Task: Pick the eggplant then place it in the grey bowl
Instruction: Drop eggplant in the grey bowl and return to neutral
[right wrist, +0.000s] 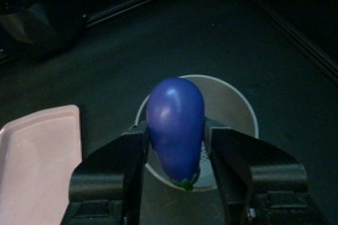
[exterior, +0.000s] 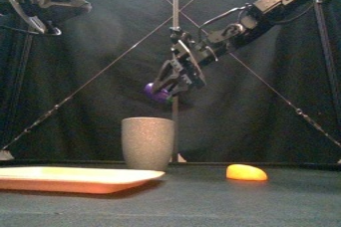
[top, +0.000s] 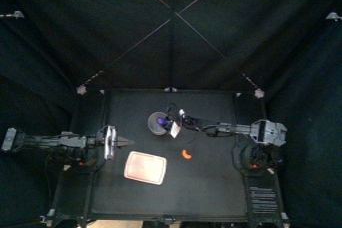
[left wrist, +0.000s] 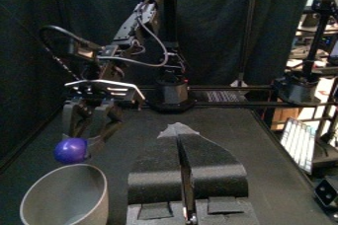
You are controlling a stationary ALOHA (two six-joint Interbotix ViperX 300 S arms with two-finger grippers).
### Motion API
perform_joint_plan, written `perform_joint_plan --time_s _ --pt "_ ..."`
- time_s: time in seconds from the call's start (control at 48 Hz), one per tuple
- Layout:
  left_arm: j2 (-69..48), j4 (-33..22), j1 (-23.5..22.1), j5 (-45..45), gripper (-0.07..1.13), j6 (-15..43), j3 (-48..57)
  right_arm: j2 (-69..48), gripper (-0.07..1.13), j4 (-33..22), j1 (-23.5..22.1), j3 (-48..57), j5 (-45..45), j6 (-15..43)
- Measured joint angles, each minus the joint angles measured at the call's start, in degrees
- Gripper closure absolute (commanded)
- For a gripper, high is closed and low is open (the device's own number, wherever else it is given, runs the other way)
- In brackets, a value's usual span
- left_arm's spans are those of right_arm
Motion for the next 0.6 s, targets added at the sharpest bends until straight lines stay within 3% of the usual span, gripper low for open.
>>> perform_joint_plan --time_s 0.188,0.458,0.604 --pt "-0.1 0.0 0.1 0.1 1.09 -0.1 0.0 1.3 0.18 -1.2 -0.4 -1.6 0.0 0.4" --pt "-0.2 0.0 0.1 0.1 1.09 0.0 0.0 0.8 0.18 -1.6 -0.5 -1.6 0.0 0.4" --pt "-0.2 0.0 0.2 0.1 1.09 0.0 0.2 -5.3 0.18 -2.2 -0.4 1.5 0.0 0.4"
